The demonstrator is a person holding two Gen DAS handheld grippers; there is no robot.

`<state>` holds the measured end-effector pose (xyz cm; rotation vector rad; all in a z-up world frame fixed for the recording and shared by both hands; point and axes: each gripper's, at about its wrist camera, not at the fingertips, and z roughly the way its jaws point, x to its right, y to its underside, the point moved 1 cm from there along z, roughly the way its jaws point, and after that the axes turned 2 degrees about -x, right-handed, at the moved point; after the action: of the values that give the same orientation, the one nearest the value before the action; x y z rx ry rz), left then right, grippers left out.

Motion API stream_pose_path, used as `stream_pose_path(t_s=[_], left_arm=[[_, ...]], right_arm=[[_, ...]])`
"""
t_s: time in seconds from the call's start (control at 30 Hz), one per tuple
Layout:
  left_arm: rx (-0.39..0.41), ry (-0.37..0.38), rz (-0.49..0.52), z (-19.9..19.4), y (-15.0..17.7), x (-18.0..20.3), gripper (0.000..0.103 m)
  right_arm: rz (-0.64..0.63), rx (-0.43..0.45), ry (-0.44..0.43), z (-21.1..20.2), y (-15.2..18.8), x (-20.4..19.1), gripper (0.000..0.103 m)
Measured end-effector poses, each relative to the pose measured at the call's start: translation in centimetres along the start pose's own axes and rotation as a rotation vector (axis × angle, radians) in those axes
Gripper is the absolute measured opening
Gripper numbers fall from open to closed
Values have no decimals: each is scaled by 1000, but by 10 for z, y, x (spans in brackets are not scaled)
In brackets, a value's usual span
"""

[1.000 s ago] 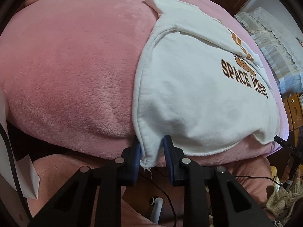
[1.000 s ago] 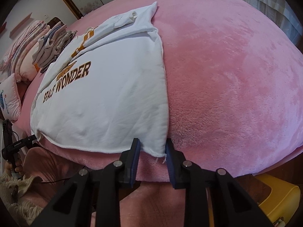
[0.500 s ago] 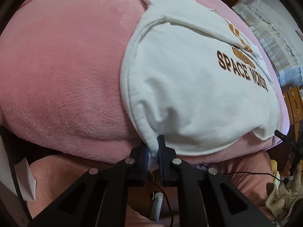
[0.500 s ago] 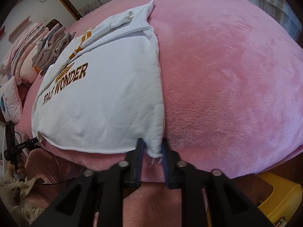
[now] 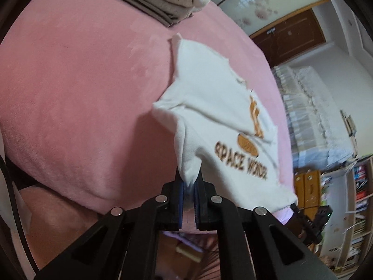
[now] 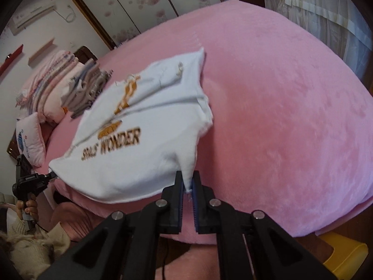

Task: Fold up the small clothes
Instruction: 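Lift the hem with both tools, fold it toward the collar, and open both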

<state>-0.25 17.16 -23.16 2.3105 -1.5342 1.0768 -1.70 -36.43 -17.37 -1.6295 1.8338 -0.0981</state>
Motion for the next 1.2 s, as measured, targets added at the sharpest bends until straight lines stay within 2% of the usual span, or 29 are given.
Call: stream_pose_path(t_s=[0.13,0.3,0.43,0.53,0.8,1.0,1.2], left_arm=[[29,51,-73,0,-23,12,5],[81,70,-169,2,-58,18,5],[118,59,-264,10,-94,16,5],[141,31,-297,24,-121,22,5],[148,-30,-271,68,-192,39,5],[137,-51,-293,100,-231,37,5],[108,-77,-346,140,-246,27,5]], right_arm=[[40,51,-84,-6,-30,-8,6],[62,103,-129,-5,-72,-18,6],[67,131,-110,6,-111,-25,6],[61,145,-83,20,-140,-28,6],[62,121,-20,82,-208,-26,6],[86,104,-7,120,-237,-11,6],[113,70,-1,157,-253,1,6]])
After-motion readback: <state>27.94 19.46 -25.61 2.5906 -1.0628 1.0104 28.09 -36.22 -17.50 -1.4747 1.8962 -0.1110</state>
